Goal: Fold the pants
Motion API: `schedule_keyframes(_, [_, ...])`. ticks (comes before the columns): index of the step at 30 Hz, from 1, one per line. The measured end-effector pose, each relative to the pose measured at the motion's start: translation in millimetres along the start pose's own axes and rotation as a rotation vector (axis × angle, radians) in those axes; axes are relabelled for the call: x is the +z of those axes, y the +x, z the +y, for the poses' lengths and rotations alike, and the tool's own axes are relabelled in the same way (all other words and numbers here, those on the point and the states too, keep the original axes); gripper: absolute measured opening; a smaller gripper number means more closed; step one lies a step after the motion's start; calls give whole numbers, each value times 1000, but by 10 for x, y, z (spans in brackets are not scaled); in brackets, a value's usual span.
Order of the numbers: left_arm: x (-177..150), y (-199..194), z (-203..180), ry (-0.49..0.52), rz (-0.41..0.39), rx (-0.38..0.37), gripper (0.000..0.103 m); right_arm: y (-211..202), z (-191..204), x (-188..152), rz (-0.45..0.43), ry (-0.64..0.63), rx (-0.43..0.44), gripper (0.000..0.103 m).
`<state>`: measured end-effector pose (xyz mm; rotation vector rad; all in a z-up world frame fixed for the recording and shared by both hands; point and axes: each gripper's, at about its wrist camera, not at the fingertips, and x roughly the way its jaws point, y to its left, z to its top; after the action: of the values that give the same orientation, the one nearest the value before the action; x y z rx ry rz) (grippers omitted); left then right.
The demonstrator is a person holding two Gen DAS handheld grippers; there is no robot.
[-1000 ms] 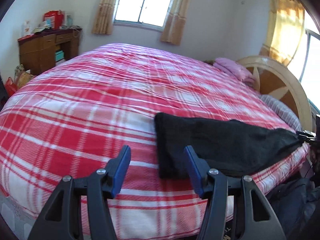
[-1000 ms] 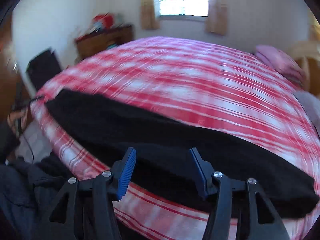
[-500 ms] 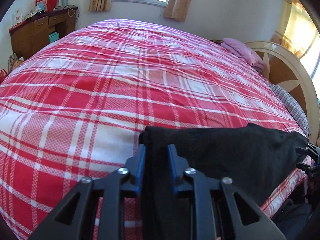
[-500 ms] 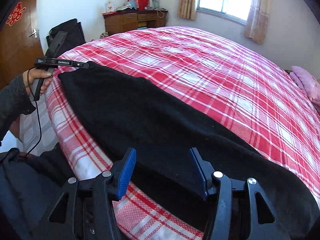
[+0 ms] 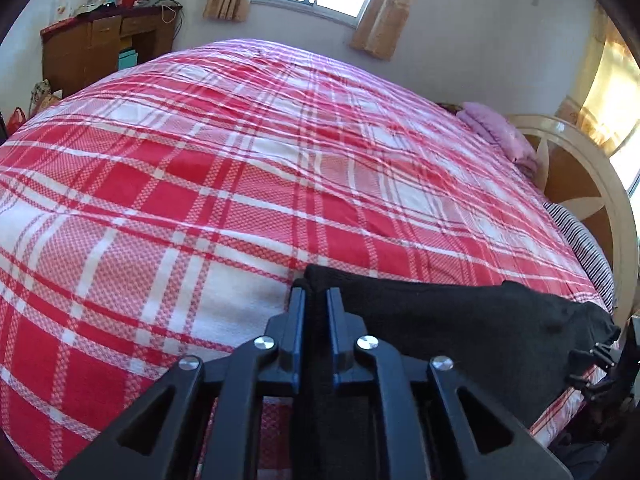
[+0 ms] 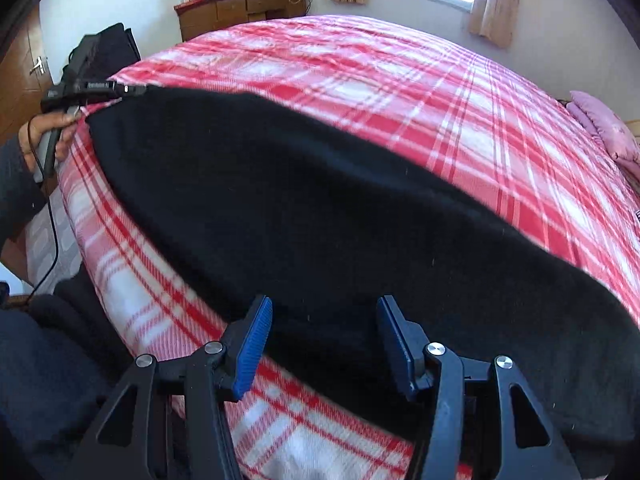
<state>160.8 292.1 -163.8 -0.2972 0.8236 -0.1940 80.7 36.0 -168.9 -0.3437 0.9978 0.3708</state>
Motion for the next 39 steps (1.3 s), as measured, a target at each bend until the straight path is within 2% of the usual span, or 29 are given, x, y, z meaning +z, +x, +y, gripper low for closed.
schedule_keyframes(4, [-20, -167, -7, -17, -38, 33, 25, -104, -6, -79, 5, -8, -7, 56])
schedule_keyframes(7, [-10, -384, -105, 36, -105, 137, 27, -270, -116, -159, -18, 43, -36, 56])
schedule_keyframes(8, [6, -427, -137, 47, -127, 164, 31, -314, -149, -182, -24, 56, -46, 56])
schedule_keyframes(10, [28, -538, -202, 60, -171, 203, 53, -505, -316, -277, -60, 118, -86, 56])
schedule_keyframes(12, [55, -640, -308, 76, -210, 210, 58, -660, -492, -367, -91, 184, -119, 56])
schedule_keyframes(15, [71, -687, -640, 142, -217, 138, 58, -933, -852, -560, -134, 307, -206, 56])
schedule_keyframes(17, [41, -623, -966, 211, -194, 83, 58, -1169, -1164, -725, -170, 417, -281, 56])
schedule_keyframes(19, [-12, -513, -1274, 269, -151, 14, 58, -1371, -1425, -866, -205, 510, -339, 56])
schedule_keyframes(22, [-158, -255, -1809, 342, -54, -120, 58, -1777, -1882, -1184, -274, 699, -437, 56])
schedule_keyframes(24, [-282, -139, -2136, 391, -12, -181, 58, -2008, -2197, -1455, -301, 848, -489, 56])
schedule_keyframes(27, [-458, 36, -2568, 463, 43, -252, 58, -2158, -2473, -1766, -334, 1004, -470, 56])
schedule_keyframes(28, [-514, 94, -2693, 481, 62, -275, 58, -2173, -2576, -1865, -343, 1052, -431, 56])
schedule_keyframes(32, [-652, 256, -2939, 499, 118, -324, 58, -2073, -2806, -1980, -340, 1114, -329, 56])
schedule_keyframes(35, [-730, 366, -2956, 490, 157, -320, 58, -1885, -2950, -1985, -306, 1137, -239, 55])
schedule_keyframes(36, [-762, 412, -2942, 485, 177, -318, 58, -1835, -2996, -1986, -296, 1136, -214, 49])
schedule_keyframes(37, [-807, 442, -2946, 482, 191, -311, 58, -1789, -3054, -1984, -289, 1132, -192, 26])
schedule_keyframes(38, [-840, 482, -2930, 478, 207, -299, 58, -1748, -3107, -1913, -274, 1117, -187, 12])
schedule_keyframes(39, [-854, 483, -2906, 477, 200, -304, 59, -1751, -3135, -1858, -275, 1102, -193, 11])
